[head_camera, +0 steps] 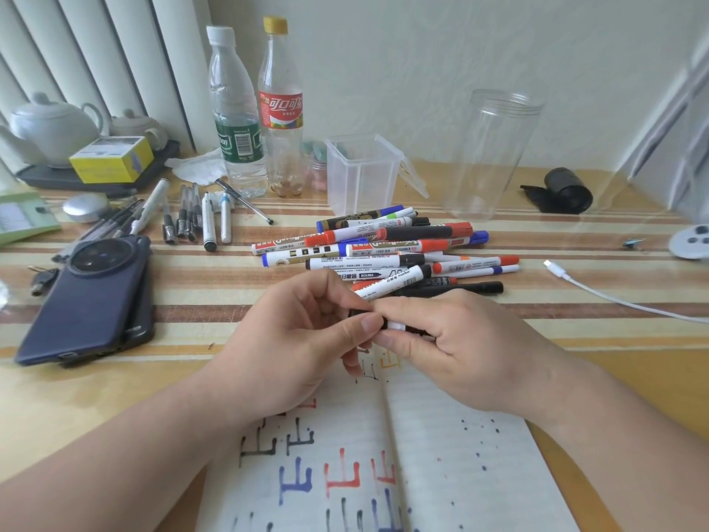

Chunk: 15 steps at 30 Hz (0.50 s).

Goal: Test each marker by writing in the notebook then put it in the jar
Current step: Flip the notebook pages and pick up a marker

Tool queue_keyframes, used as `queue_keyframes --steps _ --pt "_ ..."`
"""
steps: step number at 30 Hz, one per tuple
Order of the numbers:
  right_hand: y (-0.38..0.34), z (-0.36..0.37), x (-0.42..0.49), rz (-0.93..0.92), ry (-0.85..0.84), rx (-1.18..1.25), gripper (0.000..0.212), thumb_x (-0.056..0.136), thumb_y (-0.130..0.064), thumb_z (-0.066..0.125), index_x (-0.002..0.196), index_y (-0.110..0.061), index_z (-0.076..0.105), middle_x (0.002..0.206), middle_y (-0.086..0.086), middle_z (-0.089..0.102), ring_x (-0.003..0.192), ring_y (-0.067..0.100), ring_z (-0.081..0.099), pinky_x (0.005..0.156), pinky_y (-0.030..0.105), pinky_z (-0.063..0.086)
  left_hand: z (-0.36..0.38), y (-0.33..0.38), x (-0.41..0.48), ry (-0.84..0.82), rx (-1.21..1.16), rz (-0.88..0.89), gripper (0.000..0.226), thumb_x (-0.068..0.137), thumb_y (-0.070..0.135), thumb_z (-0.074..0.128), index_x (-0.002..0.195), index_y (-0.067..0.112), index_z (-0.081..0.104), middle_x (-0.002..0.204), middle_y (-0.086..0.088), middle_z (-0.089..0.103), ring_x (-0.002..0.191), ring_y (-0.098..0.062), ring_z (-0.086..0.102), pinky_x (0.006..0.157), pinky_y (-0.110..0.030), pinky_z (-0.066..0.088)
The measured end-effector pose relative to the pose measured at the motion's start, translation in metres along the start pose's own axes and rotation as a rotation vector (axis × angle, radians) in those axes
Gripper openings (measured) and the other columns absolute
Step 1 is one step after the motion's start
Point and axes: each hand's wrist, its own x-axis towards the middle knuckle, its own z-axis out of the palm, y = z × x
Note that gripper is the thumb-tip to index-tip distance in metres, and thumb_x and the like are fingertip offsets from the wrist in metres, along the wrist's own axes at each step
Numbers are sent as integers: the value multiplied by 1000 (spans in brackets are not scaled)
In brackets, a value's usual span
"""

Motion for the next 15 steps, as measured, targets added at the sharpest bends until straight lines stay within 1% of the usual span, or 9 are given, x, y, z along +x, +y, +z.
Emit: queue_keyframes --steps 2,3,4,6,8,9,10,12,15 --pt "6 -3 -3 155 -22 7 48 89 -63 57 135 -53 46 75 -7 64 63 9 57 61 29 48 2 3 0 50 -53 8 24 82 15 76 89 -2 61 76 -20 71 61 -30 68 62 -37 60" --pt "9 -5 -4 244 -21 7 55 82 -67 62 133 -53 46 80 -10 65 67 6 58 64 30 51 1 5 0 79 -106 1 24 79 13 73 89 -4 59 77 -20 72 63 -30 69 64 -34 60" --pt "12 -6 -5 297 12 36 49 81 -61 68 125 -45 54 79 -13 64 66 5 58 65 32 52 1 7 0 97 -154 -6 25 76 10 71 90 -4 57 79 -20 73 66 -30 70 67 -33 61" --pt "18 -7 -1 332 209 231 8 90 -28 71 97 -27 68 69 -10 65 58 12 55 56 33 46 -3 7 0 101 -182 -19 25 76 8 70 92 -3 54 85 -21 74 73 -31 73 74 -36 62" --pt "24 -12 5 424 417 752 19 96 -7 56 83 -6 69 72 13 68 54 23 50 46 30 37 -6 6 0 83 -162 -35 25 78 8 70 96 -1 56 88 -21 73 76 -31 74 76 -35 61" --pt "24 -15 8 451 463 1053 24 97 -9 51 83 1 67 76 22 67 56 26 51 45 29 38 -6 5 0 73 -152 -44 26 78 9 69 101 1 59 89 -22 72 76 -29 74 74 -33 61" --pt "24 -18 10 473 487 1235 30 98 -16 48 83 3 65 81 25 67 60 27 56 48 29 45 -4 5 0 62 -131 -50 29 79 11 68 106 4 63 90 -22 72 75 -26 73 73 -31 60" --pt "25 -17 12 470 465 1249 40 100 -33 46 79 -5 65 82 21 63 65 25 56 51 30 46 0 4 -1 31 -46 -53 31 81 18 66 112 14 69 91 -13 75 75 -20 70 72 -30 59" --pt "25 -10 12 450 509 1206 44 100 -45 49 79 -9 62 70 14 43 48 19 37 41 24 24 3 -1 -2 -11 56 -67 25 88 23 63 111 21 74 93 -5 76 78 -18 67 73 -33 58"
